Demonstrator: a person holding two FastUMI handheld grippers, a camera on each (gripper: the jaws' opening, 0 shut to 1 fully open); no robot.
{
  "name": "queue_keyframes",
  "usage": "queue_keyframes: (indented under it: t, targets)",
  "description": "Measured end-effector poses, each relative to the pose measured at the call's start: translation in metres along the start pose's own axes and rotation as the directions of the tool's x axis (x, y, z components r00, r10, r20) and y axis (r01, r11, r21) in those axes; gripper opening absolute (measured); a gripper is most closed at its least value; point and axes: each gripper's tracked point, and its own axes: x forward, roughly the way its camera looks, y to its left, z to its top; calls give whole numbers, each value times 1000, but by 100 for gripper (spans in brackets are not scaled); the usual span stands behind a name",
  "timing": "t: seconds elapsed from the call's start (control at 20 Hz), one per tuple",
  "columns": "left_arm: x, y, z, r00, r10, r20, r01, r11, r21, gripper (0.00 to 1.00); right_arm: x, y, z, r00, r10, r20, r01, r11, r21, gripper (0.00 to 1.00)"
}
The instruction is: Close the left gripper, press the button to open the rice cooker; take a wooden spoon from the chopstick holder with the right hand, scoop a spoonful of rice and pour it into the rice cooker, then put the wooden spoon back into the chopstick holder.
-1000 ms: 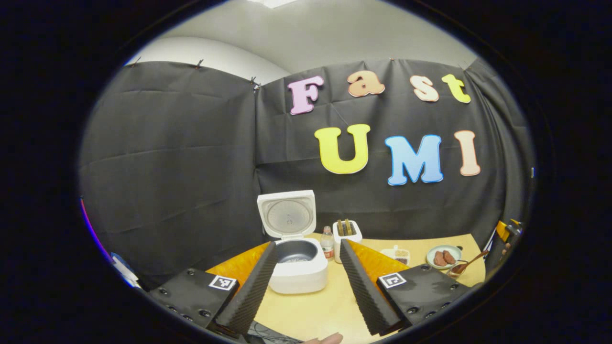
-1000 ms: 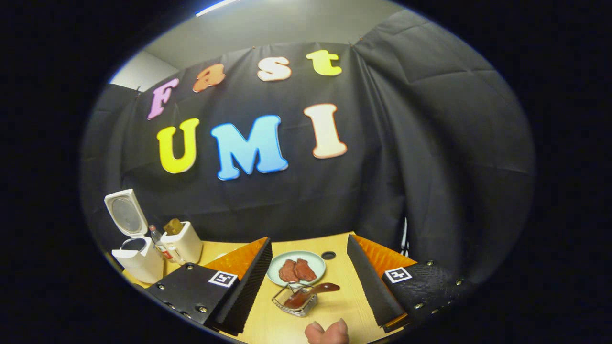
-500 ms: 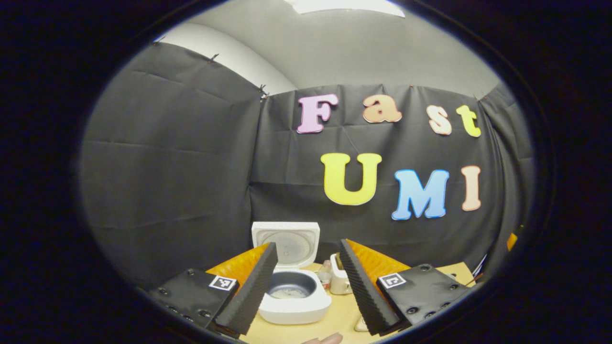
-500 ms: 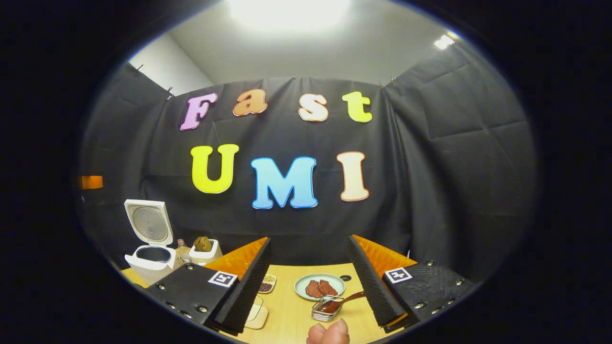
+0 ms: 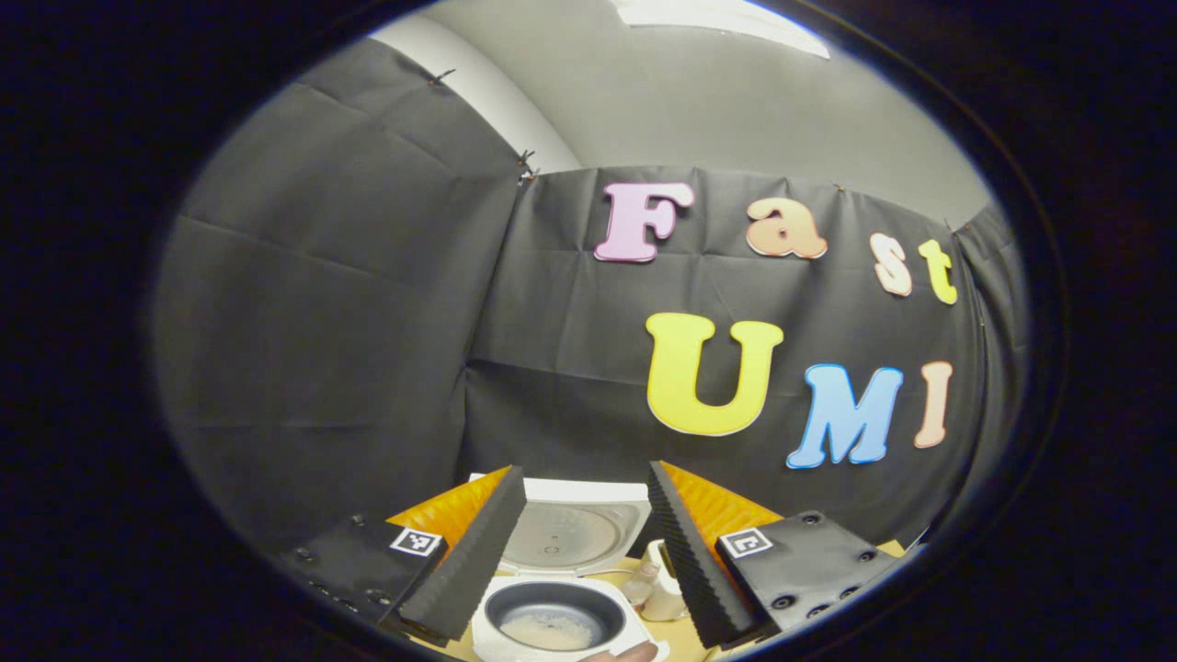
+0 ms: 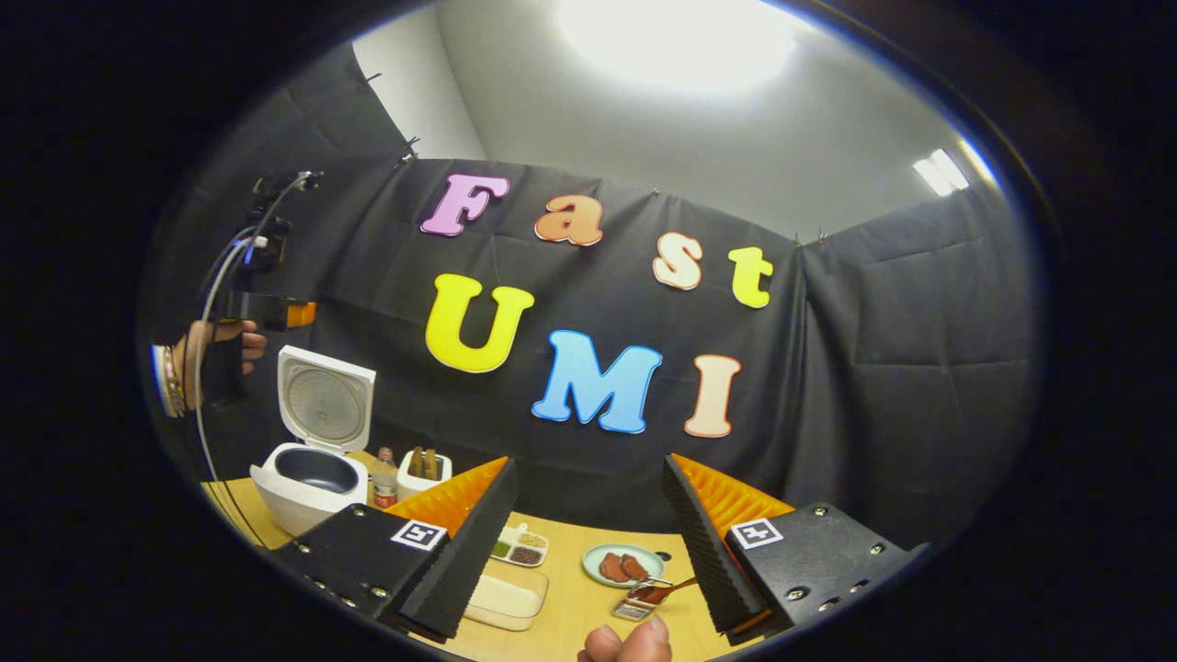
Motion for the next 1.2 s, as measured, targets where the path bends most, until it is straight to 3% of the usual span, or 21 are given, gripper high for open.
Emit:
queue_keyframes:
  t: [0.05,0.1,0.25,0.45,0.5,0.6,0.75,0.9,1.2]
  targets:
    - [18,4,-7,1000,12,-11,-12,1000,-6,87,-1,8,2,1000,10,-7,-10,1000,2,97]
    - [36,7,-12,1000,19,-15,-19,1000,-11,94,-3,16,3,1000,22,-15,-22,1000,12,97]
    - [90,6,-24,999,32,-24,-32,999,11,94,-3,37,-5,996,65,-53,-65,998,18,97]
    - [159,15,-56,990,70,-118,-70,998,7,93,3,37,-9,996,54,-74,-56,998,-20,97]
    - [173,21,-67,985,91,-148,-92,996,2,100,3,34,-10,996,44,-75,-46,999,-25,97]
    - [191,28,-88,973,124,-192,-127,992,-7,94,3,28,-15,996,28,-90,-30,999,-25,97]
    - [205,29,-97,972,135,-195,-125,990,62,94,1,27,-24,993,20,-120,-21,1000,-5,97]
    - [211,33,-104,959,182,-216,-134,967,218,94,-2,36,-34,987,42,-158,-41,999,13,97]
    - [183,21,-108,951,160,-263,-115,977,181,95,-7,37,-34,988,35,-152,-30,999,33,97]
